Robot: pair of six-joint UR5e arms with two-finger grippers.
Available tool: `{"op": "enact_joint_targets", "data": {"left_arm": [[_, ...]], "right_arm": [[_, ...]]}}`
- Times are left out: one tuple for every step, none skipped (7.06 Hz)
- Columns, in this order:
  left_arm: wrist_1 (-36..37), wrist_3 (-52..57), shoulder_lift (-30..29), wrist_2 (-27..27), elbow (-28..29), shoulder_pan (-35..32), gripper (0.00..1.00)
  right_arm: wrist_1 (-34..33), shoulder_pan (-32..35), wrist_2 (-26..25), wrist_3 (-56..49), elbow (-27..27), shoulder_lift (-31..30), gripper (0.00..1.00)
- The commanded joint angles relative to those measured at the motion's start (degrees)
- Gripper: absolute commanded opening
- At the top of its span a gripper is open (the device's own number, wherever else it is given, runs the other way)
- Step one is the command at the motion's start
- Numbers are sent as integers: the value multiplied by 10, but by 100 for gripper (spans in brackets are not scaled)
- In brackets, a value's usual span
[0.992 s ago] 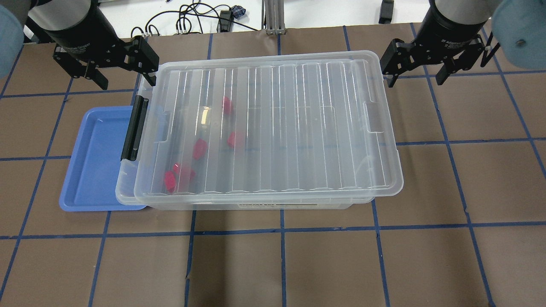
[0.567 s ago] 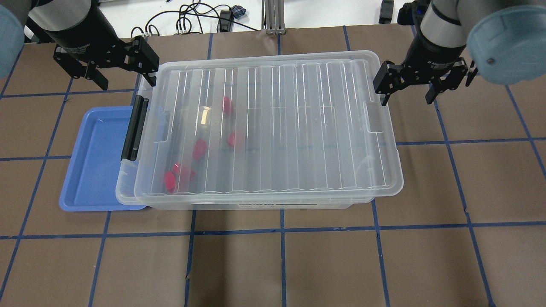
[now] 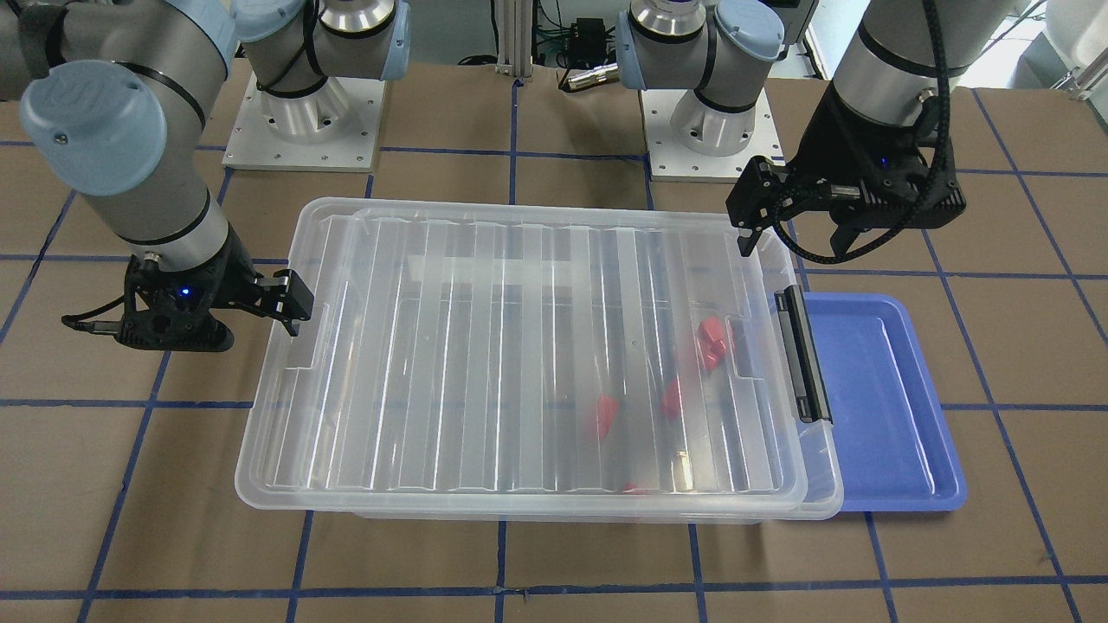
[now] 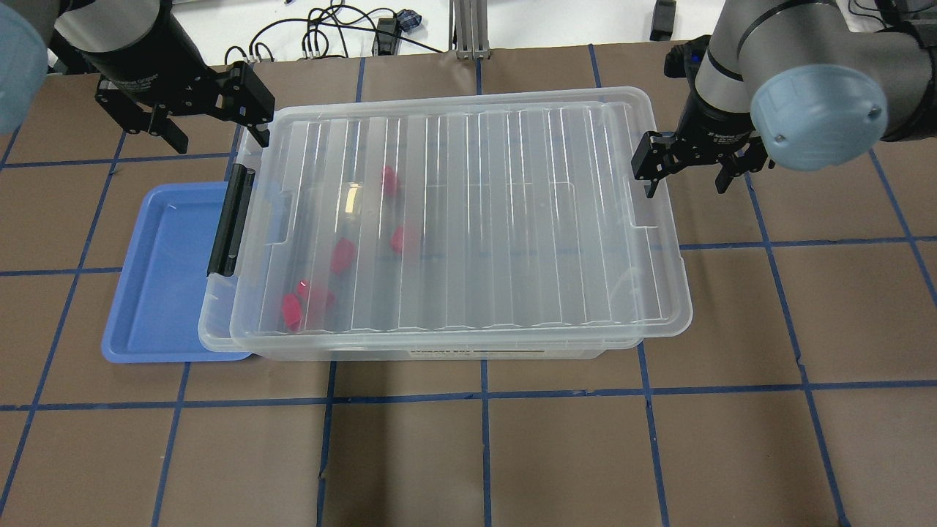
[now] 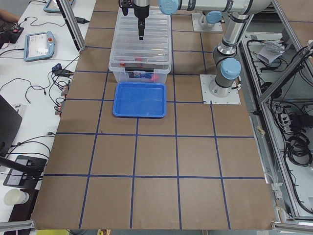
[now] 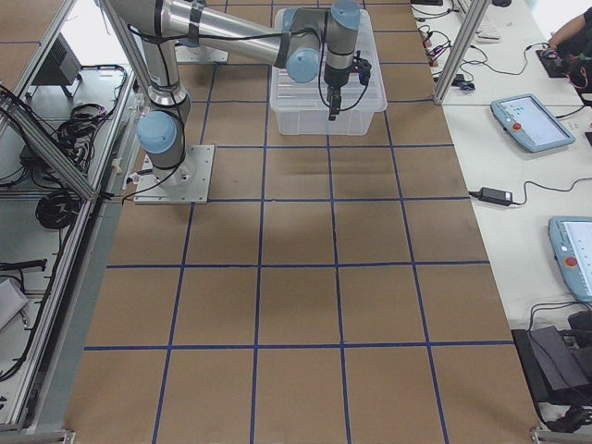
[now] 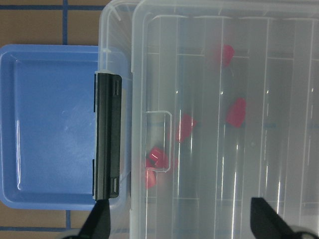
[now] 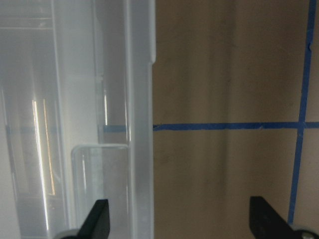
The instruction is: Place red block in blue tray from box
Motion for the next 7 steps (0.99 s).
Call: {"op": "enact_joint_targets", "data": {"left_arm": [[-3, 0, -10, 0, -4, 4, 100], [-3, 0, -13, 1, -1, 5, 100], [-11, -2, -20, 2, -4, 2, 100], [-28, 2, -26, -1, -4, 2, 100], [-23, 1, -38, -2, -4, 1, 100], [-14, 2, -45, -1, -2, 0, 100], [2, 3, -49, -2, -3, 0, 100]], "right_arm": [[-39, 1, 1, 1, 9, 13, 100], [-45, 0, 1, 0, 11, 15, 100], [-46, 0, 0, 0, 11, 16, 100], [-45, 0, -11, -1, 11, 18, 100], [-44, -1, -31, 2, 11, 19, 100], [-44, -1, -52, 1, 12, 20, 100], [-45, -5, -56, -2, 11, 20, 100]]}}
